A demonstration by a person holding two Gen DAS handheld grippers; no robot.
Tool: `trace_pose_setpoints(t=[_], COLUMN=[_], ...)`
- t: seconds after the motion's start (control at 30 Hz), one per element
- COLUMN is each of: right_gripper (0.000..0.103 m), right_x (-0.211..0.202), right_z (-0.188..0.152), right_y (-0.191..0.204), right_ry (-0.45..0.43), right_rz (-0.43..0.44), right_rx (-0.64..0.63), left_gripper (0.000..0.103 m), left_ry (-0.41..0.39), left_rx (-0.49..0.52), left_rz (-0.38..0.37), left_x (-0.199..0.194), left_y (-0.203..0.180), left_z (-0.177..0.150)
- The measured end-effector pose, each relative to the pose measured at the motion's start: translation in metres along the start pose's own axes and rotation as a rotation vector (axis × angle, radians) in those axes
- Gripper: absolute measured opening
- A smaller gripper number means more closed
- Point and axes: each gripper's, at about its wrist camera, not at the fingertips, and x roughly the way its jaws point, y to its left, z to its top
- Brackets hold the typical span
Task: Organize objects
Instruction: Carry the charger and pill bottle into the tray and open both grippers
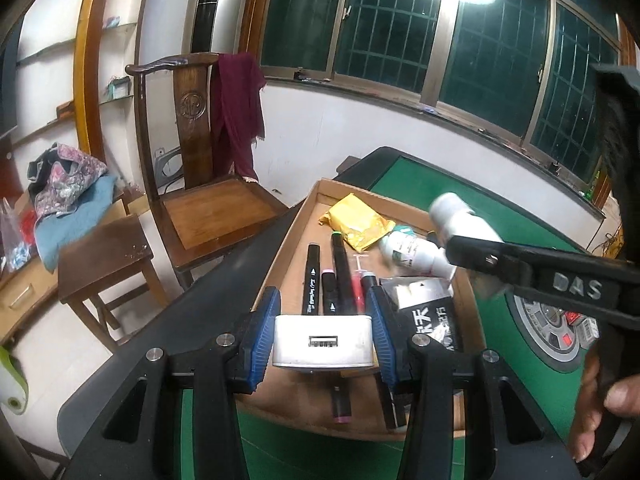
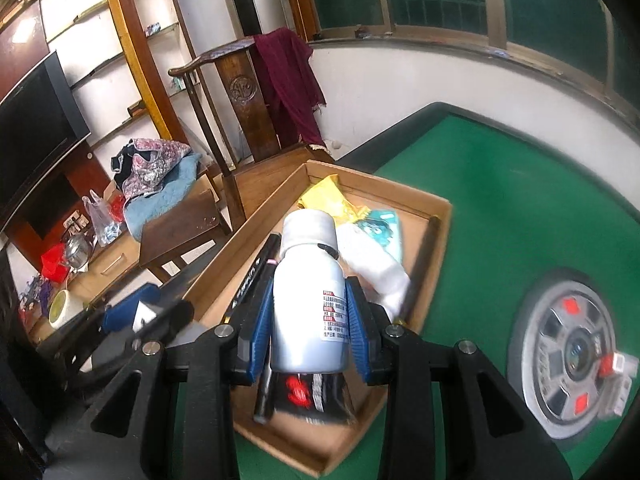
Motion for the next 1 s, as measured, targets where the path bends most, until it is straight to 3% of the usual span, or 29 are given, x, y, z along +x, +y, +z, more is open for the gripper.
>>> trace_pose_setpoints(t=[0.63, 1.0], right_gripper=[0.032, 0.032], right_x=[0.091, 0.112], right_z=[0.037, 0.04], right_y=[0.004, -0.001], right_ry=[0.127, 0.166], right_rz=[0.001, -0.008], right_rx=[0.048, 0.058], left_gripper=[0.039, 0.039], left_ry=[0.047, 0.072], left_rx=[0.038, 0.033], left_rz=[-0.03, -0.051], left_x=[0.034, 0.049], left_y=[-0.002, -0.003], left_z=[0.012, 0.016])
